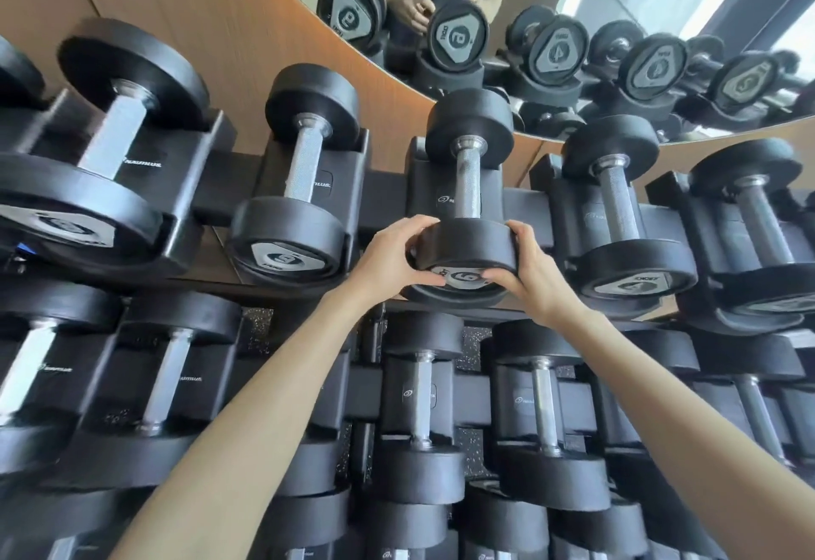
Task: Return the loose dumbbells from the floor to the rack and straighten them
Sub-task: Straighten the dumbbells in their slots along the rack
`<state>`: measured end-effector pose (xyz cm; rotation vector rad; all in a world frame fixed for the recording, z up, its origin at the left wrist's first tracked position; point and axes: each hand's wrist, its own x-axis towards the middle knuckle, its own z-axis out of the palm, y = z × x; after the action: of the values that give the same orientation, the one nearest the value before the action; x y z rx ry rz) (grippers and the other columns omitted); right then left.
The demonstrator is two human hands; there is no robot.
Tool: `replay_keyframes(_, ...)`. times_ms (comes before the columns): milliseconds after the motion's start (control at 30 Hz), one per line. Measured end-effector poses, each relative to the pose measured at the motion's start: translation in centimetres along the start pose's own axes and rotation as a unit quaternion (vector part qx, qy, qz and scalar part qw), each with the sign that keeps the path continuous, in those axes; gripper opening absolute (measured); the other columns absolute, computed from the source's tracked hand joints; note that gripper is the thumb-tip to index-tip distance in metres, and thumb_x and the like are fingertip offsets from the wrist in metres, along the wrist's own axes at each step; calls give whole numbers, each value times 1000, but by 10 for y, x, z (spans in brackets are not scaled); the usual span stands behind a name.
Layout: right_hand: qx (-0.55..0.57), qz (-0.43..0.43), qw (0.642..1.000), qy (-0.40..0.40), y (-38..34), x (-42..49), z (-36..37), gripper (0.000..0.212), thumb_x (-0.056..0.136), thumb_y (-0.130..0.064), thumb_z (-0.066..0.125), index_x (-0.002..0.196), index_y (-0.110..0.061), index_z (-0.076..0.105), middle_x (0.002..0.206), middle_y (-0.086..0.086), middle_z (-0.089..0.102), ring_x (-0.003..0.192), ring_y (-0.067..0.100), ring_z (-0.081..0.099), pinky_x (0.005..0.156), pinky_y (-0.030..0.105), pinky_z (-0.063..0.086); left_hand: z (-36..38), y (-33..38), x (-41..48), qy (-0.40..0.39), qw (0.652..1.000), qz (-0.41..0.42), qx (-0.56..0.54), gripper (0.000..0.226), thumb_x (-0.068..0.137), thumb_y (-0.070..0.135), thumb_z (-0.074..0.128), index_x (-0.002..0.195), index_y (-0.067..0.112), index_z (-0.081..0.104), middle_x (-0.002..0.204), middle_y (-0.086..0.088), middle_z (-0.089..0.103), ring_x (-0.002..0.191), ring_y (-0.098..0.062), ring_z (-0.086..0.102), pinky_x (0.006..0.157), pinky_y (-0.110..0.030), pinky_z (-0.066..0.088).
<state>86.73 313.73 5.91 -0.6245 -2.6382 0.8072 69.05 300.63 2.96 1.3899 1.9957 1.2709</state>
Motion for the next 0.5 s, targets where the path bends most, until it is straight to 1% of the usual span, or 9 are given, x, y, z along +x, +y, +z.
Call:
replay_keyframes(67, 60, 11, 997, 39, 6, -6, 8, 91, 76, -73, 46, 129, 0, 29, 114, 6, 48, 94, 13, 48, 77, 15, 33, -6, 14, 2, -16, 998, 26, 55, 75, 61, 21, 88, 127, 17, 54, 107, -3, 59, 101, -22, 56, 89, -32, 43)
replay_keyframes(100, 76, 26, 995, 56, 10, -9, 13, 95, 75, -76, 42, 130, 1, 29, 115, 5, 47, 97, 13, 48, 80, 15, 34, -9, 23, 5, -29, 994, 36, 97, 75, 62, 24, 87, 129, 19, 53, 104, -4, 57, 98, -22, 55, 84, -32, 42)
replay_keyframes(200, 92, 71, 991, 59, 22, -14, 26, 98, 76, -79, 33, 134, 0, 29, 125, 4, 38, 117, 21, 42, 99, 28, 34, -14, 49, 13, -50, 966, 69, 245, 79, 66, 33, 83, 135, 24, 47, 95, 0, 47, 91, -19, 47, 78, -33, 39)
replay_keyframes(267, 77, 62, 994, 43, 27, -15, 26, 101, 76, -80, 30, 135, 2, 28, 124, 3, 34, 119, 22, 37, 100, 32, 31, -12, 57, 14, -40, 955, 82, 282, 78, 66, 37, 82, 135, 25, 48, 93, 2, 45, 93, -19, 48, 76, -32, 38)
replay_keyframes(300, 59, 46, 997, 28, 28, -13, 21, 99, 77, -79, 32, 135, 2, 29, 122, 1, 33, 117, 19, 35, 99, 32, 31, -11, 54, 12, -31, 961, 83, 261, 76, 66, 37, 82, 133, 25, 50, 94, 3, 47, 95, -19, 50, 76, -30, 36)
replay_keyframes(333, 35, 32, 999, 13, 28, -12, 14, 93, 79, -74, 39, 134, 1, 31, 120, -1, 34, 114, 14, 33, 99, 33, 32, -9, 48, 9, -19, 973, 79, 215, 73, 65, 36, 83, 131, 24, 52, 97, 3, 52, 98, -18, 51, 77, -28, 36)
replay_keyframes(400, -3, -1, 1000, -5, 26, -10, 0, 78, 80, -55, 60, 133, -4, 34, 118, -2, 39, 110, 11, 35, 101, 38, 35, -6, 30, 1, 12, 994, 61, 95, 69, 63, 31, 86, 125, 20, 56, 106, 5, 57, 102, -15, 54, 84, -26, 40)
replay_keyframes(433, -12, -31, 999, -3, 21, -9, -6, 75, 80, -47, 65, 134, -6, 34, 122, 0, 41, 111, 12, 38, 102, 36, 35, -2, 19, -3, 22, 998, 41, 42, 69, 62, 27, 87, 123, 18, 56, 109, 6, 58, 104, -13, 55, 89, -26, 42)
replay_keyframes(500, -54, -83, 995, 0, 5, -5, -13, 78, 79, -44, 66, 140, -10, 30, 131, 5, 41, 118, 16, 38, 102, 22, 28, 10, 2, -9, 25, 1000, -10, -11, 74, 60, 21, 88, 125, 17, 52, 113, 7, 59, 105, -11, 57, 95, -27, 45)
